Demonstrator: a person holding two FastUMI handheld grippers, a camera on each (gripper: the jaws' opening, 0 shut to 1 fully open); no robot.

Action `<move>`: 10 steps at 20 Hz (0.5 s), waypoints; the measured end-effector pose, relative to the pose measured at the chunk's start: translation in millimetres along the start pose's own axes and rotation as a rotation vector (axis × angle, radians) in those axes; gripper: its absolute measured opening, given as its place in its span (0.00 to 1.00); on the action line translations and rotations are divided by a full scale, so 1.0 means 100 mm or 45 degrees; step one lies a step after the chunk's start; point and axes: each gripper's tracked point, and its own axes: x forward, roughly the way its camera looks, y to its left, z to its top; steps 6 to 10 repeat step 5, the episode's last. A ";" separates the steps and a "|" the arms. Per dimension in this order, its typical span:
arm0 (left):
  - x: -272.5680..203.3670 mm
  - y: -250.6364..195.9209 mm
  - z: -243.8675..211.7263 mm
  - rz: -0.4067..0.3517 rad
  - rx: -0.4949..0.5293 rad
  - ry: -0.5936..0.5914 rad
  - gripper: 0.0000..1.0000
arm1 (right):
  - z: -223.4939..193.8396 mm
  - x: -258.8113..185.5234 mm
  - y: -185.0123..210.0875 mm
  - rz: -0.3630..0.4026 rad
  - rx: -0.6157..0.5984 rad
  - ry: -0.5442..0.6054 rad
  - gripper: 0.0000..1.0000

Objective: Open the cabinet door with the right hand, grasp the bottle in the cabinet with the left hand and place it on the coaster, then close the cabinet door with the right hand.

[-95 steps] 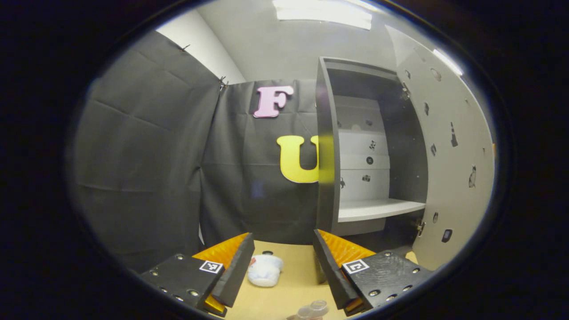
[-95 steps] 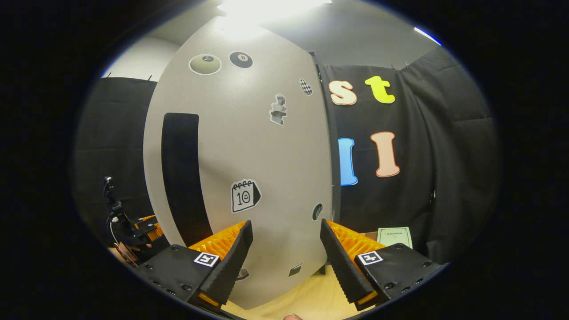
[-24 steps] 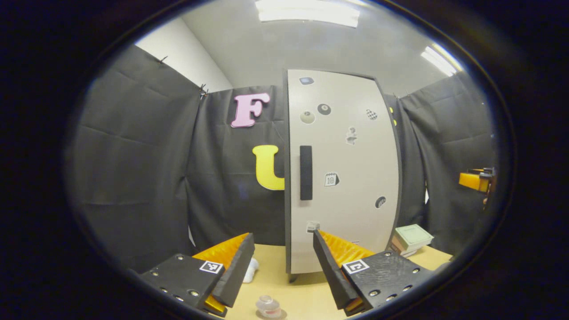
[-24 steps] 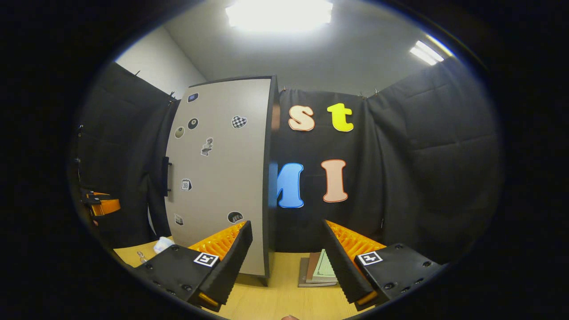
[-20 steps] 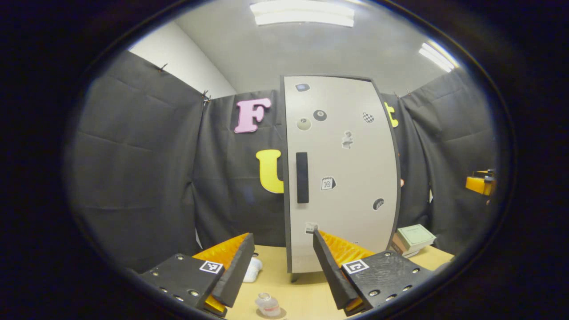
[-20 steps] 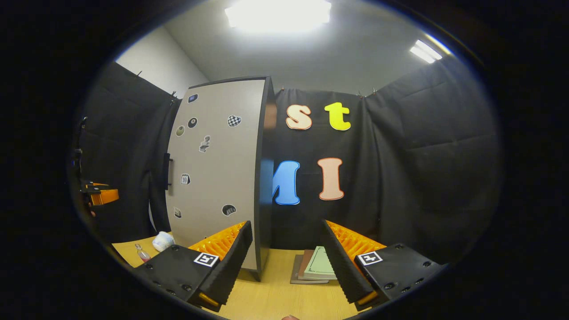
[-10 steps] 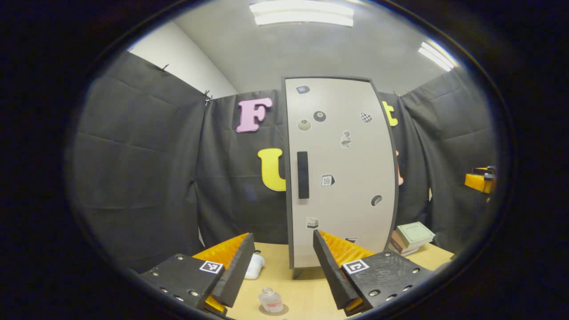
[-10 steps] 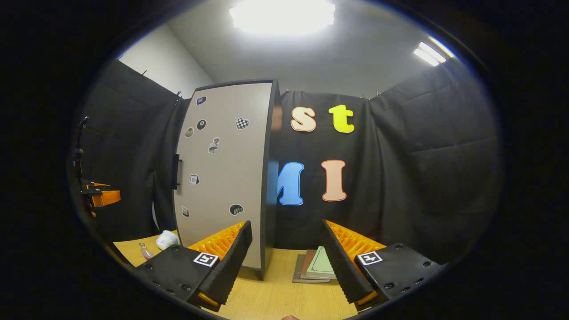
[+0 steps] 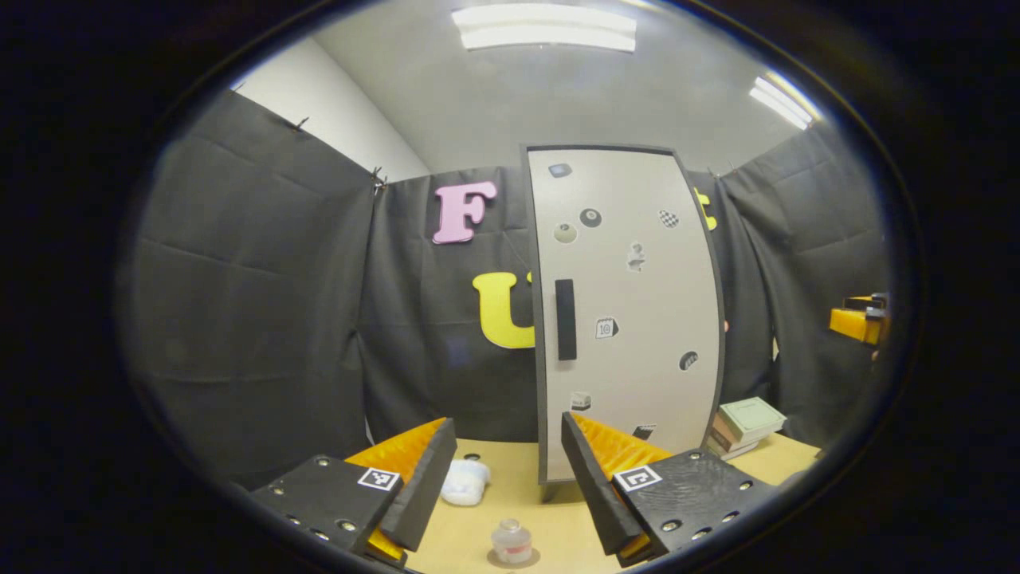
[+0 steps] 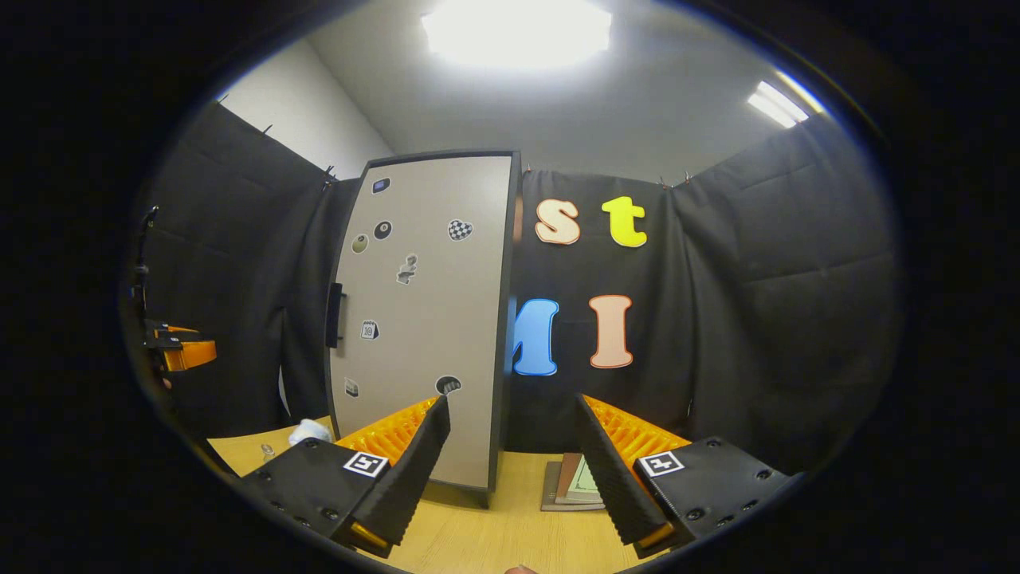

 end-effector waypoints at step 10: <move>-0.02 0.12 0.04 -0.007 -0.004 -0.019 0.80 | 0.01 -0.04 0.02 -0.026 -0.005 0.008 0.98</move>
